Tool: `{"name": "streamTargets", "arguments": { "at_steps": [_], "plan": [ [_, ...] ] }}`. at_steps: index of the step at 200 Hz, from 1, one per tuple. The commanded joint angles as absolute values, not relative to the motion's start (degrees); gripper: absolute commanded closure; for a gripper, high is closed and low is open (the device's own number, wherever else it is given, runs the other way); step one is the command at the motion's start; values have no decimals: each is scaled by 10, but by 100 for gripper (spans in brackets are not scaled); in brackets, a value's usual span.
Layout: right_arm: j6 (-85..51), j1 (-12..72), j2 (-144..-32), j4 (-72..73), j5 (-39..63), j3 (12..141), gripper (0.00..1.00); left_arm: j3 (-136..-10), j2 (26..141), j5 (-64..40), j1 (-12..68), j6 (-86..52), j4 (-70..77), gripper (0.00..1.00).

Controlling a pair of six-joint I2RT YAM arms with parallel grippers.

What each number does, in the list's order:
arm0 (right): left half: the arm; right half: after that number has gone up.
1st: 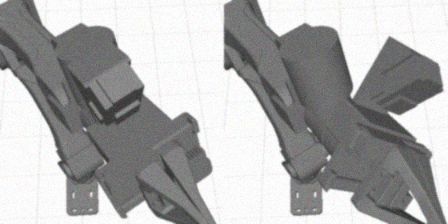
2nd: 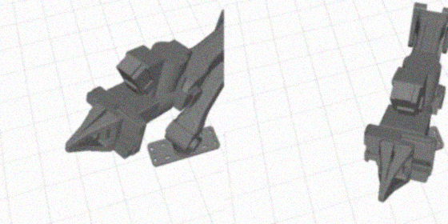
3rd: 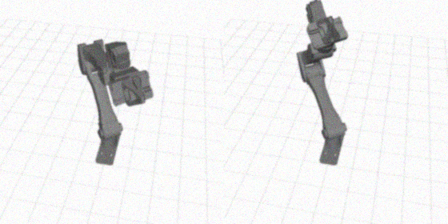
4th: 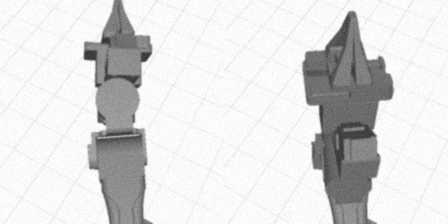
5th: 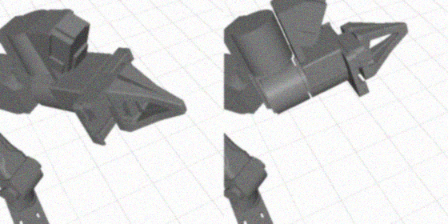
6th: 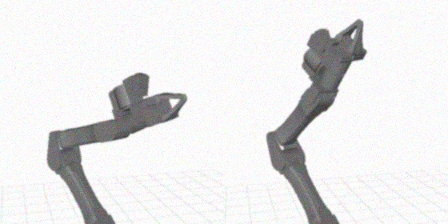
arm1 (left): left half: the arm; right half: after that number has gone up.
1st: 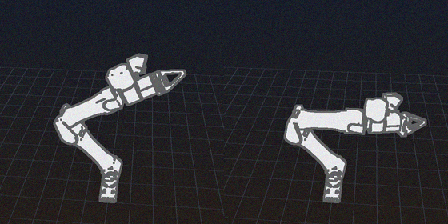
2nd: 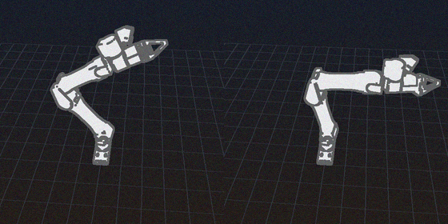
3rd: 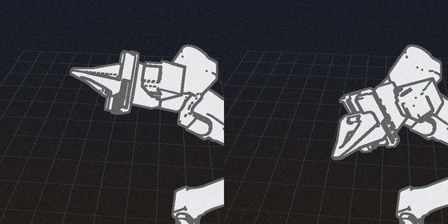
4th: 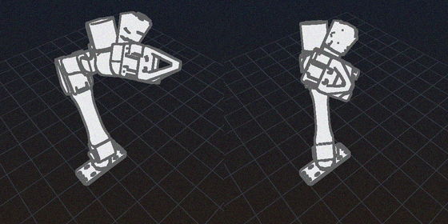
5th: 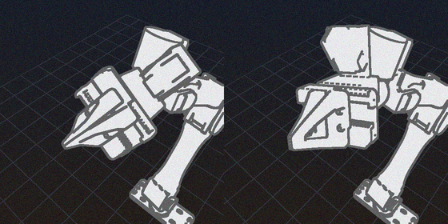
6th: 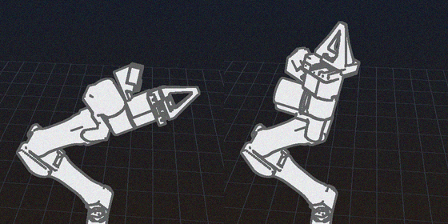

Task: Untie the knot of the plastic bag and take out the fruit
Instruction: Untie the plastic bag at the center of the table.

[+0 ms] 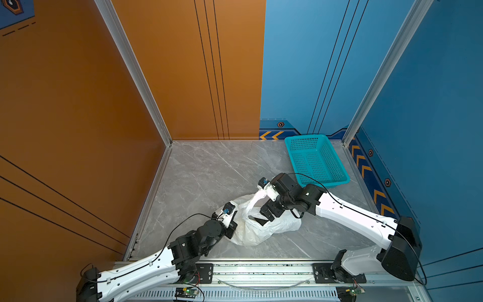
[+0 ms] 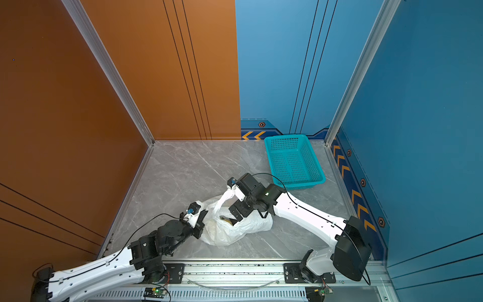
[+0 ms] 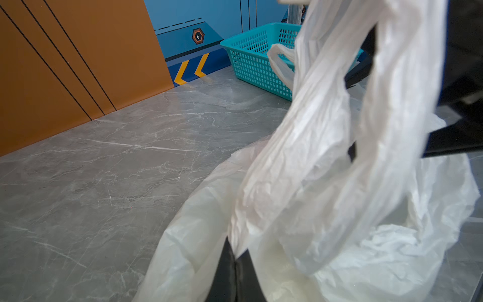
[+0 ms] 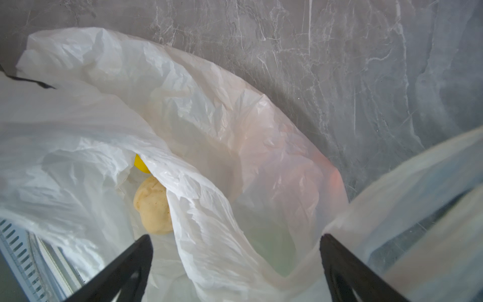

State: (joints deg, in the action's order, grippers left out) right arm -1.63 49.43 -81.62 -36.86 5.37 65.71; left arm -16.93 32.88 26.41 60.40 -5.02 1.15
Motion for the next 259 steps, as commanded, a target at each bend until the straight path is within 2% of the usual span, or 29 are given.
{"name": "streamTargets", "arguments": {
  "at_steps": [1,37,66,86,108,125,151,156,166,183,259],
  "plan": [
    [8,501,-843,-343,72,677,1,-160,331,262,610,-49,34,100],
    [7,525,-884,-296,76,683,8,-161,330,260,610,-49,37,100],
    [6,532,-917,-283,71,694,21,-159,326,258,610,-46,39,100],
    [5,531,-927,-268,72,693,44,-159,323,259,611,-44,39,100],
    [4,525,-935,-268,63,695,73,-159,322,262,610,-42,38,100],
    [-4,513,-925,-268,38,689,100,-160,320,265,610,-42,35,100],
    [-31,477,-884,-272,-4,680,100,-169,321,282,610,-48,24,100],
    [-35,470,-874,-275,-6,681,100,-173,321,285,610,-49,21,87],
    [-40,460,-857,-282,-17,686,100,-185,321,286,610,-48,16,49],
    [-40,455,-842,-306,-30,703,100,-213,328,289,609,-56,4,0],
    [-67,462,-859,-337,-34,743,100,-331,467,231,615,-81,-1,2]
  ]
}}
